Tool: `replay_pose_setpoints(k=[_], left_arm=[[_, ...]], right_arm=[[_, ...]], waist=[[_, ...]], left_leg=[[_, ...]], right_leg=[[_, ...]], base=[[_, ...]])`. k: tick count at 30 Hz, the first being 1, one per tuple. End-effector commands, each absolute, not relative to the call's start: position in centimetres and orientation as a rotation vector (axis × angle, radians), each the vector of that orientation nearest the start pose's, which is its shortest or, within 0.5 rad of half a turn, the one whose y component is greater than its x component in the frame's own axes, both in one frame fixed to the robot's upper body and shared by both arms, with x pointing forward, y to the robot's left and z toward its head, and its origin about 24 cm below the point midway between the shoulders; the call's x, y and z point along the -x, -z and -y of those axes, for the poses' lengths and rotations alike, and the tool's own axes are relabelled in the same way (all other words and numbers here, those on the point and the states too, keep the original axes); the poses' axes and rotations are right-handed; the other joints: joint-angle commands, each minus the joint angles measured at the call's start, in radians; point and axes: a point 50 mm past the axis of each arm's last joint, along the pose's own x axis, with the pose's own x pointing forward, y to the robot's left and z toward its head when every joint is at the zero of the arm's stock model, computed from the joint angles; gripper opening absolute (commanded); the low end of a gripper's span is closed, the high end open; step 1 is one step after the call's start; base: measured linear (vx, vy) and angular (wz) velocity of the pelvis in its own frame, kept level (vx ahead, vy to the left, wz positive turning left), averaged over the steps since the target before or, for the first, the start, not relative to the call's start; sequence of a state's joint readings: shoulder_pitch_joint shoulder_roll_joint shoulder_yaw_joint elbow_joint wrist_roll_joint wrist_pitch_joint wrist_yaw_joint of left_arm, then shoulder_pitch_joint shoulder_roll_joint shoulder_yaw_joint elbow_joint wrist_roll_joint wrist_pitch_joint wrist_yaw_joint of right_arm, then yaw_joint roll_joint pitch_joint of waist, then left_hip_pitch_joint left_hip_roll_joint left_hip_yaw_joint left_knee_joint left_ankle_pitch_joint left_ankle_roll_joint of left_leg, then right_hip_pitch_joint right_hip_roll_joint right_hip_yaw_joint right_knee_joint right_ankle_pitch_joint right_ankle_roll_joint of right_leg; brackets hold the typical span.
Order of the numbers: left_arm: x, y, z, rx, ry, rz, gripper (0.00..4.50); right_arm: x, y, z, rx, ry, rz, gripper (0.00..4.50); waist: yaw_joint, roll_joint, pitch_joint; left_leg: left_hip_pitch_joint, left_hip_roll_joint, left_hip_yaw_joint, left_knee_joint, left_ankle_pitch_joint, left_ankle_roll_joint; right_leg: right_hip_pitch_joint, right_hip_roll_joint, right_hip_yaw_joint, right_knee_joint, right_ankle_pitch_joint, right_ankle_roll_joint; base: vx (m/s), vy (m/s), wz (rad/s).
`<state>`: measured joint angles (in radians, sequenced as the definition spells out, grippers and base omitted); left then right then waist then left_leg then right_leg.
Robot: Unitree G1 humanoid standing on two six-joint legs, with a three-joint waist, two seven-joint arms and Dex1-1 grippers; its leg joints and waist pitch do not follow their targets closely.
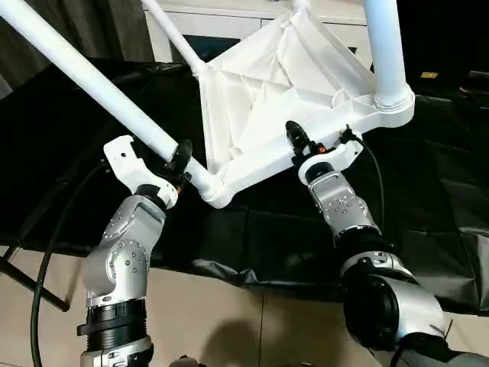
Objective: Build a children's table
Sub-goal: Flip table
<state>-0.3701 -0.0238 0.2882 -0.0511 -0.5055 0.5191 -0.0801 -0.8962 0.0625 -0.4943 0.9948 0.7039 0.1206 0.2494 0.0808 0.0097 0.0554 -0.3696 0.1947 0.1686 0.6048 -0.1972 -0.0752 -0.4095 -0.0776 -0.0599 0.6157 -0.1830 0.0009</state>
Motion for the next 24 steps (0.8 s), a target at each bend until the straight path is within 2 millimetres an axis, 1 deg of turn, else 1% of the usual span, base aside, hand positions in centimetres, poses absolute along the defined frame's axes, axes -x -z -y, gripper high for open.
replay_pose_setpoints(k=[1,3,5,6,7,8,9,10,11,12,14,15,16,17,18,19,20,21,22,23,24], left_arm=[[-31.1,-12.3,-15.0,0.625,0.208,0.013,1.9],[-31.0,-12.0,-15.2,0.64,0.19,-0.006,2.6],[-30.9,-11.9,-15.3,0.659,0.19,-0.01,2.6],[-30.9,-11.9,-15.3,0.666,0.19,-0.012,2.64],[-30.8,-11.9,-15.4,0.665,0.189,-0.013,2.76],[-30.8,-11.8,-15.5,0.656,0.184,-0.016,2.93],[-30.8,-11.8,-15.5,0.656,0.184,-0.016,3.03],[-30.9,-11.8,-15.8,0.636,0.168,-0.01,3.04],[-31.0,-11.9,-16.3,0.608,0.131,0.004,3.03],[-31.1,-12.1,-16.9,0.583,0.097,0.021,3.09],[-31.3,-12.1,-17.9,0.563,0.027,0.042,3.32],[-31.3,-12.1,-18.1,0.563,0.018,0.043,3.36],[-31.3,-12.1,-18.3,0.563,0.001,0.045,3.36],[-31.3,-11.9,-19.3,0.552,-0.052,0.047,3.36],[-31.3,-11.9,-19.3,0.552,-0.052,0.047,3.36],[-31.2,-11.7,-20.6,0.537,-0.129,0.051,3.36],[-31.2,-11.7,-21.2,0.529,-0.162,0.055,3.36],[-31.1,-11.7,-21.5,0.525,-0.175,0.058,3.36],[-31.1,-11.7,-21.9,0.521,-0.188,0.062,3.36],[-31.1,-11.8,-22.4,0.514,-0.208,0.066,3.36],[-31.1,-11.8,-22.7,0.51,-0.217,0.066,3.36]], right_arm=[[-39.2,-8.3,11.6,-1.02,-0.131,-0.133,2.66],[-39.3,-8.7,12.0,-0.944,-0.131,-0.097,2.44],[-39.3,-9.0,12.2,-0.904,-0.13,-0.075,2.26],[-39.3,-9.1,12.3,-0.889,-0.129,-0.067,2.17],[-39.3,-9.2,12.4,-0.882,-0.128,-0.064,2.11],[-39.2,-9.4,12.8,-0.834,-0.123,-0.043,2.08],[-39.2,-9.4,12.8,-0.831,-0.122,-0.042,2.08],[-39.2,-9.6,13.2,-0.82,-0.113,-0.022,2.05],[-39.1,-10.1,13.9,-0.789,-0.096,0.005,2.03],[-39.0,-10.5,14.6,-0.753,-0.088,0.031,2.01],[-38.6,-11.0,15.8,-0.695,-0.061,0.069,2.01],[-38.6,-11.1,15.9,-0.69,-0.056,0.073,2.01],[-38.5,-11.2,16.2,-0.68,-0.047,0.081,2.01],[-38.1,-11.7,17.2,-0.639,-0.019,0.122,2.01],[-38.1,-11.7,17.2,-0.639,-0.019,0.122,2.01],[-37.5,-12.2,18.3,-0.579,0.012,0.155,2.01],[-37.1,-12.5,19.0,-0.549,0.037,0.168,2.01],[-37.0,-12.6,19.2,-0.536,0.048,0.174,2.01],[-36.7,-12.8,19.5,-0.51,0.055,0.18,2.01],[-36.4,-13.2,20.0,-0.46,0.068,0.189,2.01],[-36.3,-13.4,20.2,-0.438,0.076,0.194,2.01]], waist=[[0.0,-0.001,-0.078],[0.001,0.0,-0.078],[0.001,-0.003,-0.079],[0.004,-0.001,-0.079],[0.003,-0.002,-0.077],[0.004,-0.002,-0.076],[0.005,-0.002,-0.075],[0.006,-0.005,-0.075],[0.009,-0.003,-0.075],[0.013,-0.005,-0.077],[0.015,-0.002,-0.076],[0.017,-0.003,-0.077],[0.016,-0.003,-0.078],[0.02,-0.002,-0.077],[0.021,-0.003,-0.078],[0.021,-0.001,-0.078],[0.024,0.0,-0.077],[0.025,0.0,-0.077],[0.025,0.001,-0.077],[0.024,0.005,-0.077],[0.023,0.003,-0.076]], left_leg=[[0.007,0.024,0.004,-0.063,-0.082,0.057],[0.007,0.025,0.004,-0.062,-0.073,0.057],[0.006,0.023,0.005,-0.061,-0.062,0.055],[0.008,0.024,0.006,-0.061,-0.068,0.052],[0.008,0.025,0.006,-0.061,-0.078,0.053],[0.009,0.024,0.006,-0.062,-0.092,0.053],[0.011,0.025,0.007,-0.063,-0.106,0.052],[0.012,0.025,0.008,-0.063,-0.111,0.052],[0.014,0.026,0.008,-0.064,-0.11,0.053],[0.016,0.027,0.01,-0.062,-0.099,0.055],[0.013,0.027,0.01,-0.063,-0.082,0.053],[0.013,0.027,0.01,-0.063,-0.076,0.044],[0.013,0.027,0.01,-0.063,-0.077,0.039],[0.015,0.026,0.01,-0.063,-0.076,0.026],[0.014,0.026,0.01,-0.064,-0.074,0.023],[0.012,0.025,0.009,-0.065,-0.073,0.019],[0.016,0.025,0.01,-0.065,-0.078,0.012],[0.015,0.024,0.01,-0.066,-0.082,0.003],[0.016,0.024,0.01,-0.066,-0.086,-0.001],[0.016,0.024,0.009,-0.068,-0.101,-0.01],[0.016,0.023,0.008,-0.069,-0.107,-0.021]], right_leg=[[0.057,-0.051,0.034,-0.049,-0.025,-0.255],[0.057,-0.051,0.034,-0.047,-0.02,-0.255],[0.058,-0.052,0.035,-0.046,-0.013,-0.26],[0.056,-0.051,0.035,-0.046,-0.012,-0.267],[0.055,-0.05,0.035,-0.047,-0.018,-0.266],[0.055,-0.049,0.034,-0.049,-0.035,-0.257],[0.053,-0.05,0.035,-0.053,-0.055,-0.249],[0.052,-0.05,0.035,-0.053,-0.063,-0.244],[0.051,-0.049,0.035,-0.055,-0.071,-0.236],[0.049,-0.049,0.035,-0.053,-0.063,-0.231],[0.049,-0.047,0.034,-0.053,-0.057,-0.217],[0.05,-0.046,0.034,-0.052,-0.051,-0.208],[0.05,-0.046,0.034,-0.051,-0.049,-0.206],[0.049,-0.045,0.035,-0.052,-0.044,-0.193],[0.05,-0.045,0.035,-0.05,-0.041,-0.191],[0.051,-0.045,0.035,-0.05,-0.043,-0.187],[0.048,-0.044,0.036,-0.053,-0.048,-0.175],[0.049,-0.043,0.036,-0.054,-0.05,-0.166],[0.048,-0.043,0.036,-0.053,-0.054,-0.163],[0.048,-0.044,0.036,-0.054,-0.062,-0.157],[0.049,-0.042,0.036,-0.056,-0.069,-0.145]], base=[[0.0,0.0,0.0],[0.0,0.0,0.0],[0.0,0.0,0.0],[0.0,0.0,0.0],[0.0,0.0,0.0],[0.0,0.0,0.0],[0.0,0.0,0.0],[0.0,0.0,0.0],[0.0,0.0,0.0],[0.0,0.0,0.0],[0.0,0.0,0.0],[0.0,0.0,0.0],[0.0,0.0,0.0],[0.0,0.0,0.0],[0.0,0.0,0.0],[0.0,0.0,0.0],[0.0,0.0,0.0],[0.0,0.0,0.0],[0.0,0.0,0.0],[0.0,0.0,0.0],[0.0,0.0,0.0]])
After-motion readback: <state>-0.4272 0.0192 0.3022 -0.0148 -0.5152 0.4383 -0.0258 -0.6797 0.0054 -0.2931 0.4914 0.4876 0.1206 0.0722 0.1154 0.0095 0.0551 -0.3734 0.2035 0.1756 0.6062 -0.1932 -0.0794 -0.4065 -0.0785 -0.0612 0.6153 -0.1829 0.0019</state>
